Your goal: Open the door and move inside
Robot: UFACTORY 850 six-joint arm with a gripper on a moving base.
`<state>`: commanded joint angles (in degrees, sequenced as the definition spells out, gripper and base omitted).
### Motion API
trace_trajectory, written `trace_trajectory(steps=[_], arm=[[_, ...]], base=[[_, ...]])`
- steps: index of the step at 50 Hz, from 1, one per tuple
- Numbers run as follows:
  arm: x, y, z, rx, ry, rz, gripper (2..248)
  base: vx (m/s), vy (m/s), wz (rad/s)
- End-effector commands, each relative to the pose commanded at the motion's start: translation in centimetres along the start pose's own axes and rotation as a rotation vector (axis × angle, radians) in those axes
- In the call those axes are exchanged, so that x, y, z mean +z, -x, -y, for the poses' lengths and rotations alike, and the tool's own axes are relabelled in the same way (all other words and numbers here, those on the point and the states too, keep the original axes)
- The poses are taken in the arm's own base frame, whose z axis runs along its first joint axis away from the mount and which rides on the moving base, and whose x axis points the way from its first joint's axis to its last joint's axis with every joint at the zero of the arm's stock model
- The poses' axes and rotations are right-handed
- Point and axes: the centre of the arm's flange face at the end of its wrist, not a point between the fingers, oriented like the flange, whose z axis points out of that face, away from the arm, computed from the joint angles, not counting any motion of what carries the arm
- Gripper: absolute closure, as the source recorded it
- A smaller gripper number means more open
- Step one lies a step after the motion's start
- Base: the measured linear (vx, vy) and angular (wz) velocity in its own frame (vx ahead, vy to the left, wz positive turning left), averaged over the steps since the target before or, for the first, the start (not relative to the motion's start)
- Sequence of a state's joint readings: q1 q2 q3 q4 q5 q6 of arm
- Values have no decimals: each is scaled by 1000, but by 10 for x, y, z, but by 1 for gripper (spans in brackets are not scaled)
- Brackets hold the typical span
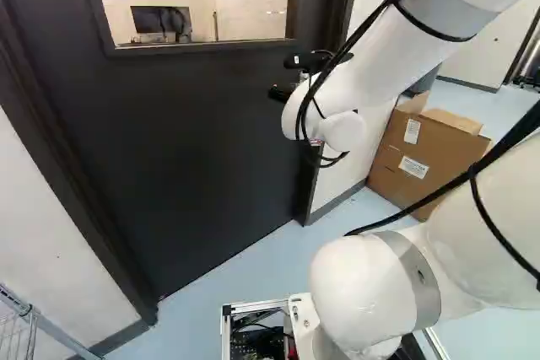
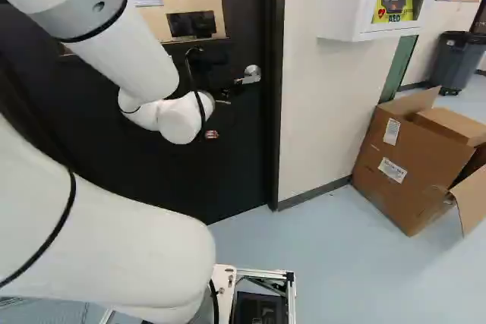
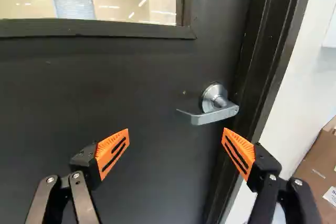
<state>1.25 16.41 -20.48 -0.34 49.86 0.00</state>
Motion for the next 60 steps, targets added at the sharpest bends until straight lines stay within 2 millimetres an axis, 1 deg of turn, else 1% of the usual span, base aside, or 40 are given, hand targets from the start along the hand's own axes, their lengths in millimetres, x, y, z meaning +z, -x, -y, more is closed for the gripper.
trace_trajectory(steps=[18, 32, 42, 60], arm=[[15, -18, 0, -41, -34, -6, 3], [25, -30, -5, -84, -55, -3, 3], [39, -39, -9, -117, -70, 13, 3], [65, -43, -8, -132, -86, 30, 3]], base=[[0, 0, 0], [0, 0, 0], [0, 0, 0], [0, 0, 0]])
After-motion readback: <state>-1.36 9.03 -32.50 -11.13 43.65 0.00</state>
